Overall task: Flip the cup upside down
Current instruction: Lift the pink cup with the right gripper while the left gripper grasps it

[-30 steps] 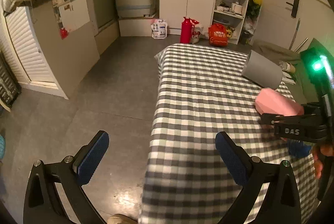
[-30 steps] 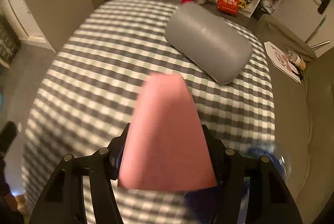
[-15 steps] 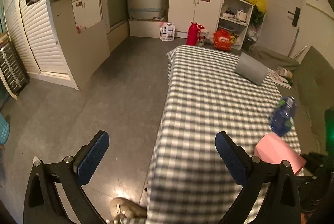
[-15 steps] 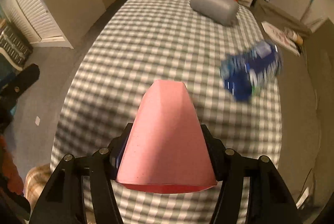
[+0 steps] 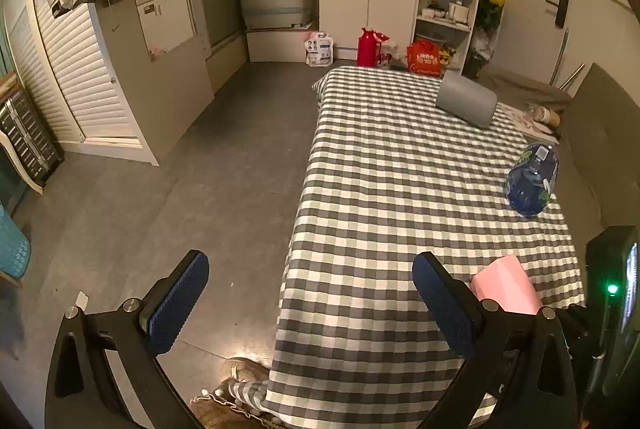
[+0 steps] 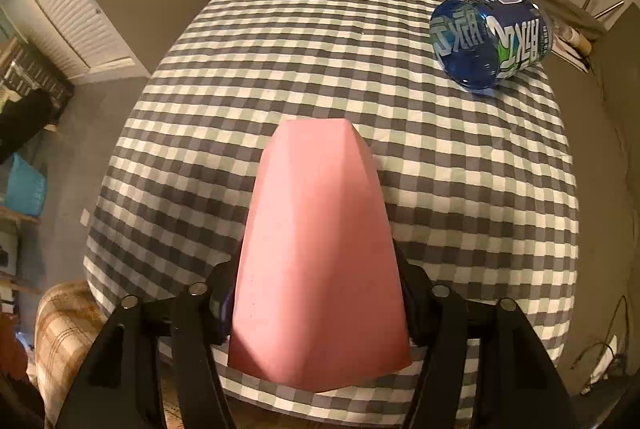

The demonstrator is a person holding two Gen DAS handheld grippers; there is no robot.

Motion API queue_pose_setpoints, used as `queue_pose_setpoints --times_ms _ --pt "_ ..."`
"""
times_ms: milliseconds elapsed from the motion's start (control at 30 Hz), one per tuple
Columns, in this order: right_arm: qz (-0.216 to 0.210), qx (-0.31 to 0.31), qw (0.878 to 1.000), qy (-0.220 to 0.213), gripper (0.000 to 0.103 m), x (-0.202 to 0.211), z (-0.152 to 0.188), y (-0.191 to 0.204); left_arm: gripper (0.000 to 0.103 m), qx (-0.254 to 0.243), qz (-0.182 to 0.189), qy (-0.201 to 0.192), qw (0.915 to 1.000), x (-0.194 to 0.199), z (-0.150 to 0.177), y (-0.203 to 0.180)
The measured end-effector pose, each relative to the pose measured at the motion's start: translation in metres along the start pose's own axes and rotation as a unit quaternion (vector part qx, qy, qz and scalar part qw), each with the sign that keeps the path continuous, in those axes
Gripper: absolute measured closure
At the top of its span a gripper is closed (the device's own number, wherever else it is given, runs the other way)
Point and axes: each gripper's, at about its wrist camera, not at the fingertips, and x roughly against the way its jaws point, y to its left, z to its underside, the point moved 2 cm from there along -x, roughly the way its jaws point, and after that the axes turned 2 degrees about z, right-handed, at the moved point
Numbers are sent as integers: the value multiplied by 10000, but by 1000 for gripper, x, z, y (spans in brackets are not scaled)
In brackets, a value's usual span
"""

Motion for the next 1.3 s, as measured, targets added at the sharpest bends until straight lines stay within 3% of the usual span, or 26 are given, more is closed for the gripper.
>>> queue_pose_setpoints --times_ms 67,300,467,733,1000,1133,1300 --pt "-42 -131 9999 47 16 4 3 -7 0 -20 -50 63 10000 -3 -1 -5" --pt "-158 -23 9992 -375 13 59 5 -31 0 -150 -46 165 9997 -7 -11 -34" --pt "222 -103 9967 -776 13 94 -3 -69 0 -296 195 171 9992 -1 -20 -69" --pt "429 -438 9940 -903 13 98 -8 -128 0 -674 455 439 9957 -10 -14 -126" --pt "665 -281 9933 -898 13 80 -10 -135 1 -859 416 1183 9884 -49 3 -153" --pt "643 -296 9941 -816 13 70 -12 -137 15 -814 485 1585 9828 -67 14 -156" --pt "830 -241 9936 -734 13 60 -14 -140 31 -486 916 1990 9745 -80 21 -157"
